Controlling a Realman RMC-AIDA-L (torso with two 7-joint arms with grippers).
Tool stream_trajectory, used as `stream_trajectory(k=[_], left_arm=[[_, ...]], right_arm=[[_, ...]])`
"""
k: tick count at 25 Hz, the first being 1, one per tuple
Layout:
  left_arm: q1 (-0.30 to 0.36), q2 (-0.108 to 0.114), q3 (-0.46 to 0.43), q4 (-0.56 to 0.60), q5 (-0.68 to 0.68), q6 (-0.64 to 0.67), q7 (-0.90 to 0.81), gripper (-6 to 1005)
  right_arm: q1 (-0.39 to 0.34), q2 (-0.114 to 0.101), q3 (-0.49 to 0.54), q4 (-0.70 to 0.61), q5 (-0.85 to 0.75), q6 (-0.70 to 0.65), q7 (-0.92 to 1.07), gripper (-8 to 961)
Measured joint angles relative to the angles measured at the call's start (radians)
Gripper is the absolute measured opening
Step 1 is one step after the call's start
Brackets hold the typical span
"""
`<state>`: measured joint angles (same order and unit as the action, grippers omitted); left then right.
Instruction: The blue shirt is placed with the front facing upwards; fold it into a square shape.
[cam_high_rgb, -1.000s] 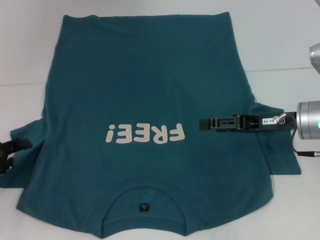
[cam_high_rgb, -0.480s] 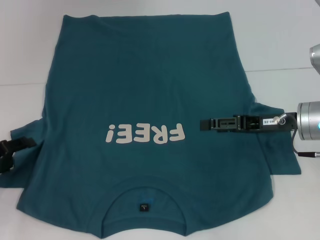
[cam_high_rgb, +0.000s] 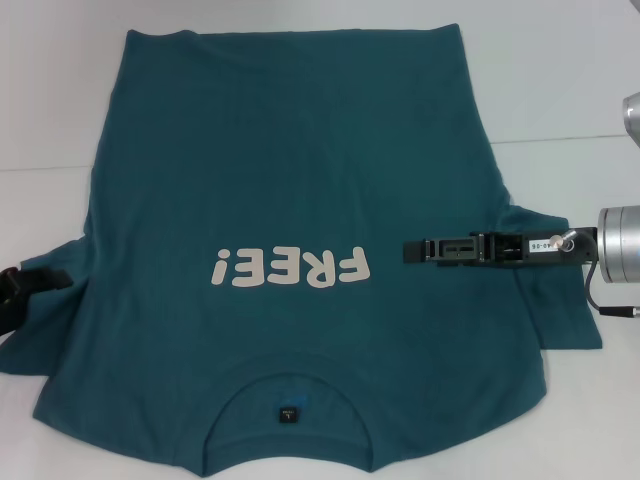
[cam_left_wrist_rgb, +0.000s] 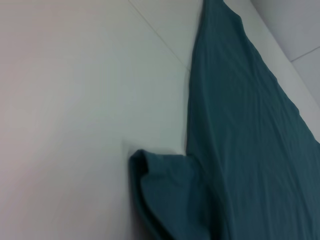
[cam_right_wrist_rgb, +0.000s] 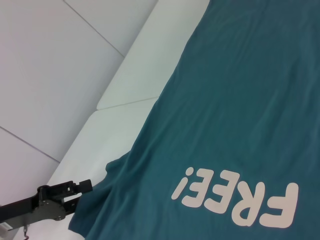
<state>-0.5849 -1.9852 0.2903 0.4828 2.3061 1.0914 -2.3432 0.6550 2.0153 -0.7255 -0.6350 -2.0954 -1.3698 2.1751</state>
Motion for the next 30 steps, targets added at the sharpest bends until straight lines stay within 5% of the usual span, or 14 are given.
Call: stream_trajectory(k=[10,21,30], left_arm=[[0.005,0.002,0.001,0.006,0.002,0.006,0.006,211],[0.0,0.018,-0.021,0.013,-0.006,0.084,0.033,32],[-0.011,0.041,-0.084,0.022,-0.009,0.139,0.038,41]], right_arm=[[0.003,-0.001,0.0,0.0,0.0,0.0,0.0,927],[0.0,-0.002,0.0,0.0,0.0,0.0,0.0,927],[0.002,-0.004,0.0,0.0,0.0,0.0,0.0,927]])
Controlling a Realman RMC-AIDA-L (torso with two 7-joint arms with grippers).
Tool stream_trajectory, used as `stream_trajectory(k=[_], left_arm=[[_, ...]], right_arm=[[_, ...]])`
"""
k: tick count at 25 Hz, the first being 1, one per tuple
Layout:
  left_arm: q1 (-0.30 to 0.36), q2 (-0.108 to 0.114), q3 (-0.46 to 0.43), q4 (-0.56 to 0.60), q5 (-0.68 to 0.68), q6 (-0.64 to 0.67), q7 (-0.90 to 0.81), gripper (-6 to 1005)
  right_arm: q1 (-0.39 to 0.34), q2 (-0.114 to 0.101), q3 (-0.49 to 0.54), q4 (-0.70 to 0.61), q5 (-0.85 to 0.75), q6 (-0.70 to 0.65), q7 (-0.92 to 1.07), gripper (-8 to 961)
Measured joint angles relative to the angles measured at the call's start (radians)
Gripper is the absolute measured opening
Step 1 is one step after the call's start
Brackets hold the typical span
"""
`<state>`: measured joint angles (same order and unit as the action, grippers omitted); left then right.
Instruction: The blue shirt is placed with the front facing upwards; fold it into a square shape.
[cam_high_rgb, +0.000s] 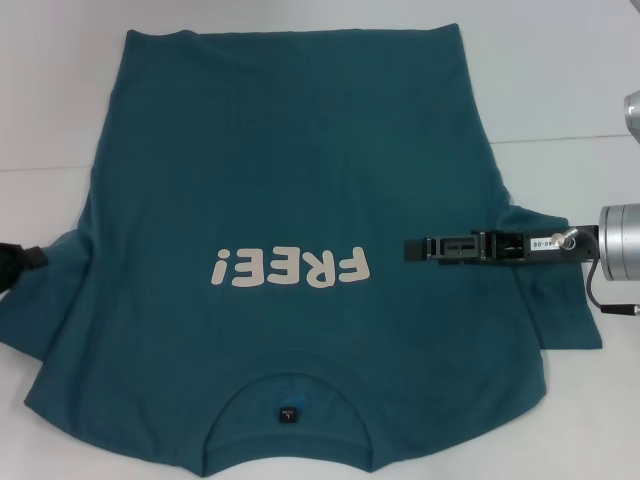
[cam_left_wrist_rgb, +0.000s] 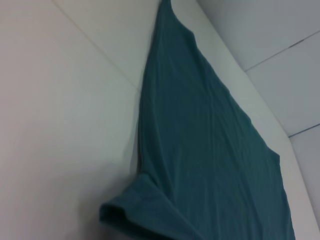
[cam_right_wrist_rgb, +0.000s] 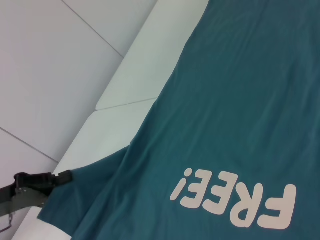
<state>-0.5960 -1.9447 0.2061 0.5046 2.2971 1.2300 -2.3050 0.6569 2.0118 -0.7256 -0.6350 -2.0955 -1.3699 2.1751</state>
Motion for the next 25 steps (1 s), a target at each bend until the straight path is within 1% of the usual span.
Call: stream_trajectory(k=[3,10,15,21,25], left_arm=[[-0.003,0.007,-0.003,0.012,0.003,0.005,-0.005,42],[-0.026,0.032,0.007,0.027,0.01,0.023,-0.022,44],[-0.041,0.041,0.008,0.04,0.021,0.038,-0.038,46],[-0.062,0.059,0.011,0.073,0.064,0.065,-0.074,49],[-0.071,0.065,0.019,0.084,0.068,0.089,-0.091,50]], right_arm=[[0.001,-0.001,0.0,0.0,0.0,0.0,0.0,927],[0.004,-0.001,0.0,0.0,-0.001,0.0,0.0,927],[0.003,-0.001,0.0,0.0,-0.002,0.0,0.0,927],[0.003,-0.001,-0.001,0.0,-0.002,-0.001,0.0,927],[0.002,-0.001,-0.003,0.0,-0.002,0.0,0.0,927]])
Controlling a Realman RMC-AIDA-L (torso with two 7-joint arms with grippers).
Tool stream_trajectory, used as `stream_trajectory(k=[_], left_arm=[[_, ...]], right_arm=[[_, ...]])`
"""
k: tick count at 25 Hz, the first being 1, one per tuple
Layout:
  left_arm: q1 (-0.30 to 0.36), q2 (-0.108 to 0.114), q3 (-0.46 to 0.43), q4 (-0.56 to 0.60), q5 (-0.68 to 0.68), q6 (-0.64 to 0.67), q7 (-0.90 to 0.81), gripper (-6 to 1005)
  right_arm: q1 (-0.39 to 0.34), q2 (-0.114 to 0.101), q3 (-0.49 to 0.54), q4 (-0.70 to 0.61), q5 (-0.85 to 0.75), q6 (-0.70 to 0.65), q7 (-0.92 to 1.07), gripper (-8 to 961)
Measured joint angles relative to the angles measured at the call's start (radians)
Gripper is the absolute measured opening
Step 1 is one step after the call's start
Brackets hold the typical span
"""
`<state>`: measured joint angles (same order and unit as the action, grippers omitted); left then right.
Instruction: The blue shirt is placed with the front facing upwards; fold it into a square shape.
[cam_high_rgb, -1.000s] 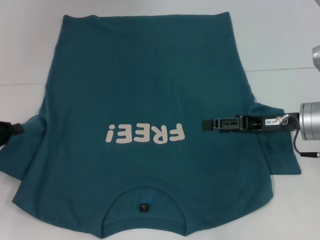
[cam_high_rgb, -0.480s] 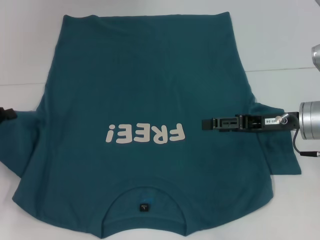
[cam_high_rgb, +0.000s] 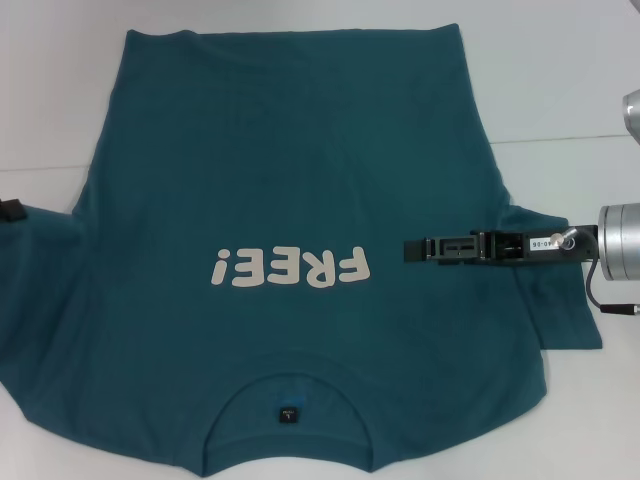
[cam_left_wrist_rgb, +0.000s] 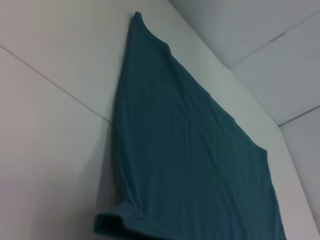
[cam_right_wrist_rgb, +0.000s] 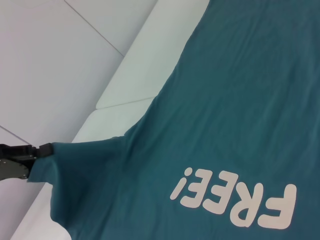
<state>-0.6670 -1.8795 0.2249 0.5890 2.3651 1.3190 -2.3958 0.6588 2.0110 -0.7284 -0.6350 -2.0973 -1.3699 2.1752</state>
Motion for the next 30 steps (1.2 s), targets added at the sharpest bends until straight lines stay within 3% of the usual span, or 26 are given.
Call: stream_trajectory(k=[6,15,22,30], left_arm=[[-0.004,-0.013,0.027,-0.009,0.002,0.014,-0.012,52],[-0.021,-0.07,0.031,-0.036,-0.004,-0.068,-0.013,56],[-0.027,-0.074,0.077,-0.03,-0.004,-0.079,-0.016,58],[-0.027,-0.071,0.228,0.059,-0.001,-0.077,-0.075,61]], right_arm=[[0.004,0.004,0.0,0.0,0.001,0.0,0.0,927],[0.009,0.01,0.002,0.002,0.002,0.013,0.0,927],[-0.014,0.011,0.004,0.002,0.002,0.056,-0.01,927],[-0.028,0.02,0.004,0.003,0.002,0.108,-0.021,927]])
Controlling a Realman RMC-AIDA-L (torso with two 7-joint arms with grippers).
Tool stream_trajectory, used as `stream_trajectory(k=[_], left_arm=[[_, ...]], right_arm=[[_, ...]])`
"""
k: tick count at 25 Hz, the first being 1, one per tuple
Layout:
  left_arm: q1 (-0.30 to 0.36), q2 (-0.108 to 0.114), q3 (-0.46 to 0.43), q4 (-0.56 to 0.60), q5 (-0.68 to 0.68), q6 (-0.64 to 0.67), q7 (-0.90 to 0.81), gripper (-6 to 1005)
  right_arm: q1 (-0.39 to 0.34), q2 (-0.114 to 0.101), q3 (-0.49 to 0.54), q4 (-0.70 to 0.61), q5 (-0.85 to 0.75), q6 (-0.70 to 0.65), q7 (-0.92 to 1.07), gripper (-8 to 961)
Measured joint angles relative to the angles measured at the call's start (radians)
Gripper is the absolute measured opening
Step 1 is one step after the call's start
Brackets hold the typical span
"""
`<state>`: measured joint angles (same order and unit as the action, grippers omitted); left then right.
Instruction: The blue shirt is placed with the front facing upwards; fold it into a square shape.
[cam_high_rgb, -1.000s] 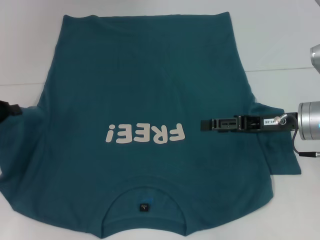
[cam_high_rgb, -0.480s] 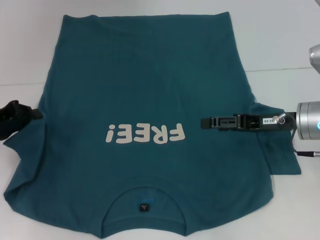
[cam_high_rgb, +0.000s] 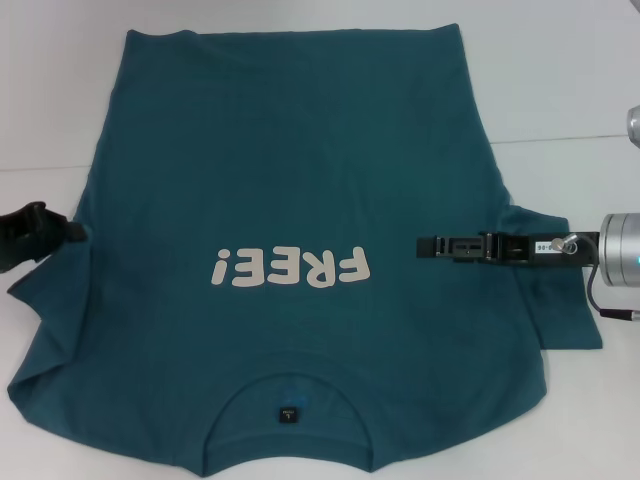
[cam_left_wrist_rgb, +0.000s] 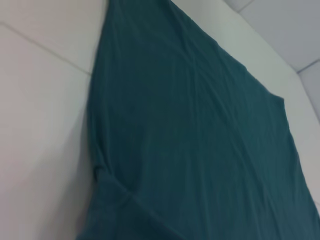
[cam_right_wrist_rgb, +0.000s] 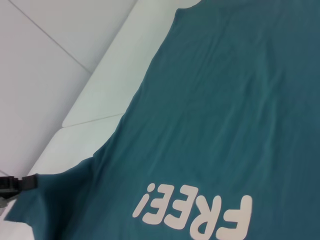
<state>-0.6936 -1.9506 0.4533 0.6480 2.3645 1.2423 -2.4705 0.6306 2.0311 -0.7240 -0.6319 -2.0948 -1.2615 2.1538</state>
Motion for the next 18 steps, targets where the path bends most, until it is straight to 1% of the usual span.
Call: stream_trajectory(k=[4,6,10,15,18], left_arm=[[-0.019,0.004,0.029,0.01,0.002,-0.005,-0.006,63],[-0.03,0.003,0.053,0.008,0.004,-0.015,-0.007,64],[-0.047,-0.008,0.101,0.001,0.004,-0.048,-0.012,65],[-0.061,-0.023,0.136,-0.004,0.004,-0.069,-0.011,67],[-0.071,-0.026,0.157,-0.005,0.002,-0.069,-0.01,68]], right_arm=[[0.0,0.002,0.0,0.005,0.0,0.018,-0.001,927],[0.001,0.002,0.0,0.008,0.0,0.027,-0.002,927],[0.004,0.003,-0.002,0.009,-0.001,0.047,-0.003,927],[0.003,0.003,-0.006,0.009,-0.001,0.054,-0.003,927],[0.001,0.003,-0.003,0.009,-0.001,0.054,-0.008,927]])
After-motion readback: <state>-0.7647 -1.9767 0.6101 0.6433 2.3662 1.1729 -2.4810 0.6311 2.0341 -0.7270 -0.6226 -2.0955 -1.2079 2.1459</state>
